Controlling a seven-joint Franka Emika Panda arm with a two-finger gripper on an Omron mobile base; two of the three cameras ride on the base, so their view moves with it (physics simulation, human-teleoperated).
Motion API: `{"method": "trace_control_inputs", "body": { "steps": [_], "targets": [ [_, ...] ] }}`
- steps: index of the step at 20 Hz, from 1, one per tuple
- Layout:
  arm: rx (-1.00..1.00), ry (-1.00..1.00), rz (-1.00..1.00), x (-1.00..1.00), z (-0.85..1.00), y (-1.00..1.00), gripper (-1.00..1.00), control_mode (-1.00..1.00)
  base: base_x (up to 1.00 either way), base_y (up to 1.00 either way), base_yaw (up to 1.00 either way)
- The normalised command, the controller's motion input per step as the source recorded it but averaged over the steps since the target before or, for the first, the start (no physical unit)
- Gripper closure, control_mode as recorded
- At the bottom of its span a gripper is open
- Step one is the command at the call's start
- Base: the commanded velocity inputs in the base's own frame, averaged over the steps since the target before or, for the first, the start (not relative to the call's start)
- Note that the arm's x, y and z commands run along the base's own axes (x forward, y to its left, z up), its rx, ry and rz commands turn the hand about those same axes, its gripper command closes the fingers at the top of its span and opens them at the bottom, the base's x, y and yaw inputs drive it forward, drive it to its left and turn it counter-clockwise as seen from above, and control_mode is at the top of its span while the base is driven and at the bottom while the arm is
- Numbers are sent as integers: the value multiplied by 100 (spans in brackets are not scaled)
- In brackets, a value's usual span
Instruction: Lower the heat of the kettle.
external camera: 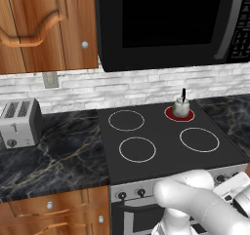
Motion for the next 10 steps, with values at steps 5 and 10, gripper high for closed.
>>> {"method": "trace_control_inputs", "body": {
  "steps": [5, 10],
  "targets": [
    [27, 6, 0, 0, 9, -10, 100, -100, 0, 0, 0],
    [27, 15, 0, 0, 4, 0, 100, -100, 0, 0, 0]
  ]
}}
